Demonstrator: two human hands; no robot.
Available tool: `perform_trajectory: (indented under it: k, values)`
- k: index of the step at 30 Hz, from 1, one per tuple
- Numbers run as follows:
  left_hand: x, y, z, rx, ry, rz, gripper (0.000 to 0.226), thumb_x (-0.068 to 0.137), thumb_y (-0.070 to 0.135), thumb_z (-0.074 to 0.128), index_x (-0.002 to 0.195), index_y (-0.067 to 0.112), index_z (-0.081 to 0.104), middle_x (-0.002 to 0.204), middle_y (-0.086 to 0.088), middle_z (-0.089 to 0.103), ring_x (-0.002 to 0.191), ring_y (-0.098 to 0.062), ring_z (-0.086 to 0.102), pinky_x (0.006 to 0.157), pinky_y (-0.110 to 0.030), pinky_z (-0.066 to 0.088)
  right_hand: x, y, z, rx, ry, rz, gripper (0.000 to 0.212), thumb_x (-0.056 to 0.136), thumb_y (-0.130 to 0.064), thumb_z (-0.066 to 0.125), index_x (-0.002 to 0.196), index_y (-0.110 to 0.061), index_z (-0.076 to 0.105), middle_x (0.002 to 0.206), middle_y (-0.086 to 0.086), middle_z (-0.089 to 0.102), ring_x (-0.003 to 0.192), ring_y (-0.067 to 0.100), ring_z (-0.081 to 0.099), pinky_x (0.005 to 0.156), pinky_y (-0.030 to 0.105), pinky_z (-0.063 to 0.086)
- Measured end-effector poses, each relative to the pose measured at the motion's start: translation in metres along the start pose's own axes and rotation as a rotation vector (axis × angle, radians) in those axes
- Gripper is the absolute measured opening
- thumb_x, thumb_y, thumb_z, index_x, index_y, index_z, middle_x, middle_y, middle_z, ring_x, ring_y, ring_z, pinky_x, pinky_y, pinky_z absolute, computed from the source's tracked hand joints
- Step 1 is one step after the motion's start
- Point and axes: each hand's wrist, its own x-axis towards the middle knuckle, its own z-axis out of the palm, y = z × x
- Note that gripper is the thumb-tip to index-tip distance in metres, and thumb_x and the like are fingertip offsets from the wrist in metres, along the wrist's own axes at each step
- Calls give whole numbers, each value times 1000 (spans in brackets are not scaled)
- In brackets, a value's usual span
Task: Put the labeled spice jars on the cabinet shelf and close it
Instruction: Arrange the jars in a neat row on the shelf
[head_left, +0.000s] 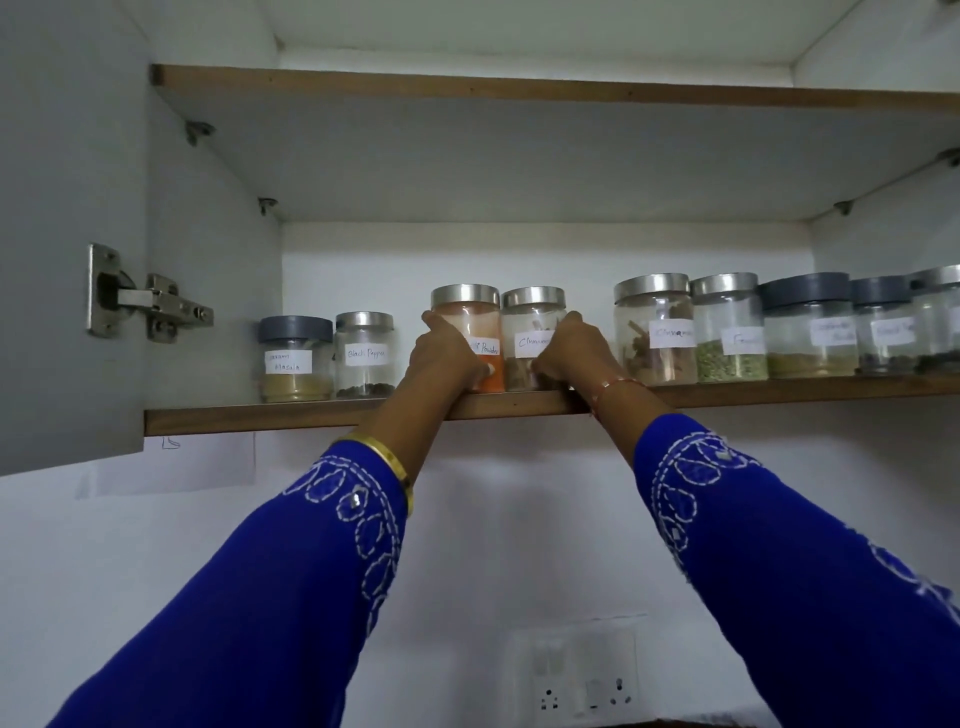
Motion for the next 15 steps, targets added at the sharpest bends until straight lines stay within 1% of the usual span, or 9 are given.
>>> perform_trajectory:
  k: [3,5,7,9,11,13,15]
  values:
    - [7,0,1,51,9,-72,102,85,22,65,145,-1,-13,145,-18,37,133,-30,40,104,-33,37,6,-4,4,-3,-27,-21,59,84,-11,65,133,0,34,134,17,49,123,31,49,94,31,44]
    - [13,-3,4,68,44,-88,99,86,17,64,145,-2,-14,144,-18,39,132,-30,41,104,-34,37,9,-6,6,21,13,-47,57,86,-10,62,133,2,32,133,19,49,122,31,50,93,32,44]
    - [19,-8,7,68,84,-98,97,85,12,63,146,0,-11,139,-20,43,128,-31,45,100,-36,41,11,-7,10,26,87,-99,54,86,-4,60,131,2,32,130,21,50,118,34,52,88,33,45]
    - [22,-11,8,82,79,-107,94,83,10,64,147,0,-5,136,-20,45,124,-32,48,96,-37,43,10,-8,12,-26,131,-166,54,85,-2,60,130,0,32,128,23,48,114,36,53,87,35,46]
    - [21,-10,9,68,102,-85,89,83,8,63,147,3,1,139,-21,40,125,-33,46,98,-38,43,8,-8,12,-89,151,-222,51,85,0,60,129,-1,35,127,23,45,111,36,54,85,34,46]
    - [15,-6,7,51,175,-17,79,83,5,63,144,3,12,140,-21,36,125,-34,45,99,-39,42,7,-8,11,-119,169,-268,47,84,2,58,127,0,39,126,22,45,109,35,54,82,32,45]
    - [9,-5,5,98,223,86,63,84,3,61,137,0,26,136,-20,40,122,-33,48,95,-37,44,4,-8,11,-187,159,-315,42,85,1,56,125,2,43,125,22,48,111,34,53,85,32,45]
